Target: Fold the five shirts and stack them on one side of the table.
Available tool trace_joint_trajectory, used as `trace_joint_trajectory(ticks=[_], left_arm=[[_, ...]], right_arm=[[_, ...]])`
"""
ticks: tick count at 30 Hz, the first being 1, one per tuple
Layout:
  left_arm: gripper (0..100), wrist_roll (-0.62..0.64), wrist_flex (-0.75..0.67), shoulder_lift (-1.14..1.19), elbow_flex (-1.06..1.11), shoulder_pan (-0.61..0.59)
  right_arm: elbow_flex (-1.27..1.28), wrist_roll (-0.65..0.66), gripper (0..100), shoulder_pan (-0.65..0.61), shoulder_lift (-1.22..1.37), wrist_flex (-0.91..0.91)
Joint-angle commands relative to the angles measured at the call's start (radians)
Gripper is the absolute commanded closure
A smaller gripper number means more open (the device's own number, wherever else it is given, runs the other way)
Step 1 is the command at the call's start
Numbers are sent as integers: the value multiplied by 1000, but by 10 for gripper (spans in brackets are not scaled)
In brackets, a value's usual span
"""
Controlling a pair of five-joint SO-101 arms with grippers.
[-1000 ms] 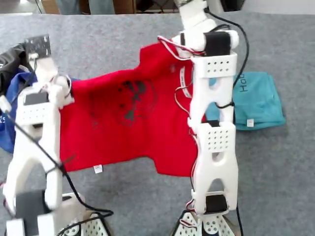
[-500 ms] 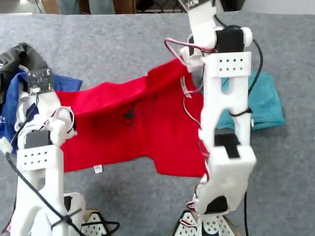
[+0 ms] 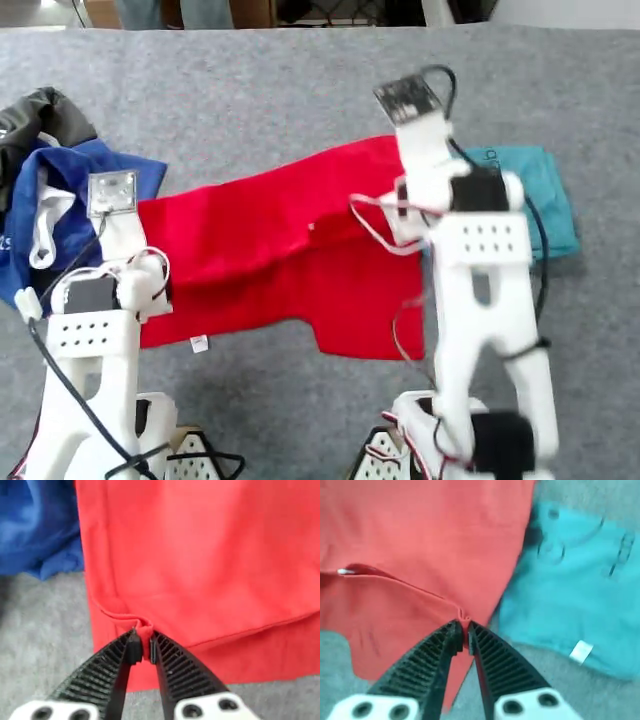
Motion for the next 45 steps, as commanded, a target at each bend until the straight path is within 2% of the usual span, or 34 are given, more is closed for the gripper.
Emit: trace_joint_trajectory(ticks=[1, 6, 10, 13, 17, 27, 32, 38, 45], left_arm=[[971, -11, 5, -21, 4, -48], [971, -107, 12, -21, 25, -87], [971, -178, 14, -21, 67, -99], [971, -209, 15, -21, 94, -101], [971, -236, 84, -23, 70, -91], [971, -282, 104, -23, 61, -101], [971, -336, 178, -23, 21, -101], [971, -331, 43, -20, 90, -96], [967, -339, 43, -20, 163, -91]], right_arm=[[147, 35, 985, 12, -153, -21], [334, 43, 985, 21, -335, -21], [427, 52, 985, 75, -441, -20], [469, 101, 985, 123, -490, 0], [515, 184, 985, 176, -533, 31], [575, 319, 985, 183, -622, 84], [598, 339, 985, 176, -621, 87], [627, 377, 985, 176, -624, 86], [628, 425, 985, 176, -624, 92]])
